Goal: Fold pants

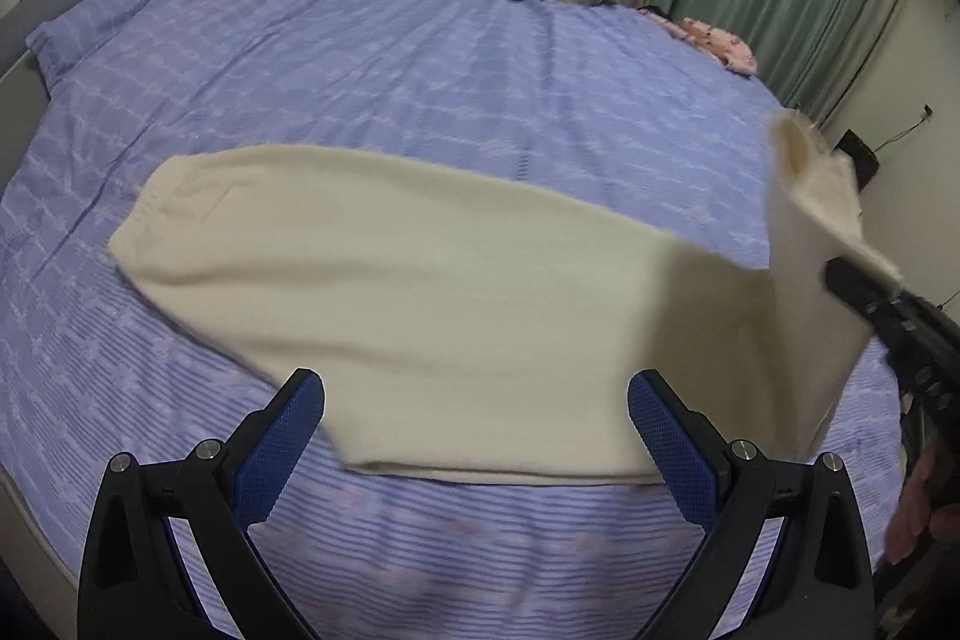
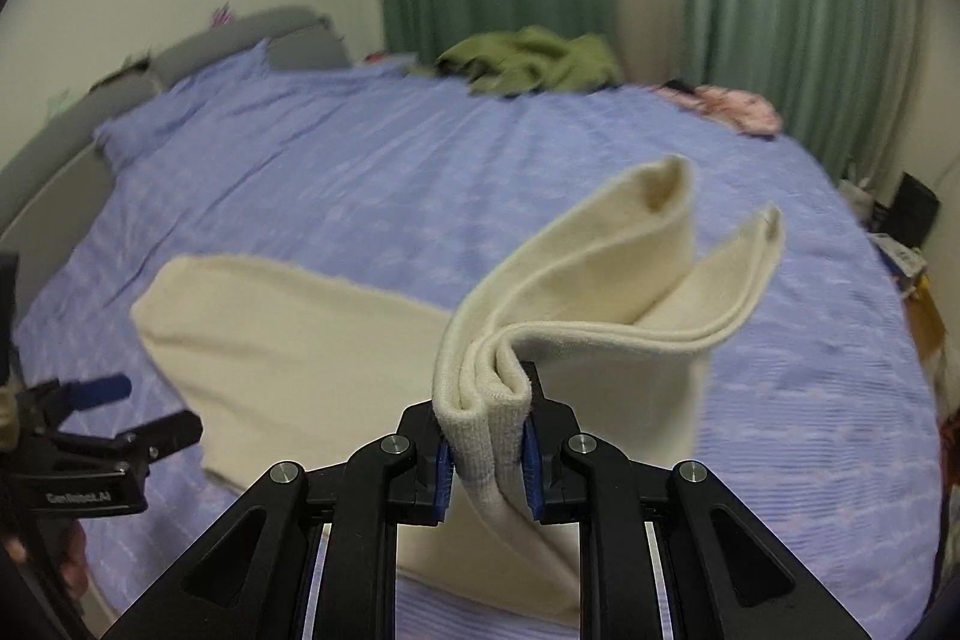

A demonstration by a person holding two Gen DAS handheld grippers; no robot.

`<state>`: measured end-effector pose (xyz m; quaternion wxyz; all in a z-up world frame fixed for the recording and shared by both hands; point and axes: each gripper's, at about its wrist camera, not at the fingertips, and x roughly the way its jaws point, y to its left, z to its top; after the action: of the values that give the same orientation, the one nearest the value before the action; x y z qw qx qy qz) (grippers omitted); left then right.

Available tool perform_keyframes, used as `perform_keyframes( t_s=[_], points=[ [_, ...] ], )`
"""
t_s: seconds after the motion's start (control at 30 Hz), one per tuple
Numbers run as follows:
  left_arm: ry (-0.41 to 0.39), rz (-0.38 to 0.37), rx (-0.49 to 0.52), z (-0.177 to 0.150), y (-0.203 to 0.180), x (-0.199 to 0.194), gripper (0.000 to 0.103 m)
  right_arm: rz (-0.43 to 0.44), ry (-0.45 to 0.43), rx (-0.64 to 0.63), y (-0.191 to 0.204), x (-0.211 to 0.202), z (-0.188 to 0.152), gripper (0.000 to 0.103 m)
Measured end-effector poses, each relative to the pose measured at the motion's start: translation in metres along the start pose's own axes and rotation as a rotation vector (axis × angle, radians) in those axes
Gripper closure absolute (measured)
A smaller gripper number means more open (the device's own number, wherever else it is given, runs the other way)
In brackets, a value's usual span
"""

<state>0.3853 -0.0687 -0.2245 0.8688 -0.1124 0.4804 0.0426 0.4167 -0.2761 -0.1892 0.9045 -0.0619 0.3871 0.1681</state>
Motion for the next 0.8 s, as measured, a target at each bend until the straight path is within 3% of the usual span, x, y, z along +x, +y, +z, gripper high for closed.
perform_keyframes(
  t_s=[0.17,0.33,0.5,0.67,0.8],
  points=[
    [0.051,0.016,0.024,-0.005,0.041,0.028,0.000,0.026,0.127,-0.008,0.058,0.067,-0.018,0.083],
    [0.088,-0.055,0.045,-0.003,0.063,0.051,0.000,0.010,0.225,0.002,0.084,0.100,-0.053,0.083],
    [0.118,-0.231,0.103,0.025,0.052,0.078,0.000,-0.005,0.241,0.031,0.082,0.098,-0.074,0.083],
    [0.206,-0.451,0.176,0.051,0.007,0.113,0.000,0.011,0.227,0.052,0.085,0.086,-0.093,0.083],
    [0.225,-0.528,0.207,0.065,-0.027,0.146,0.005,0.021,0.249,0.075,0.089,0.091,-0.108,0.082]
  ],
)
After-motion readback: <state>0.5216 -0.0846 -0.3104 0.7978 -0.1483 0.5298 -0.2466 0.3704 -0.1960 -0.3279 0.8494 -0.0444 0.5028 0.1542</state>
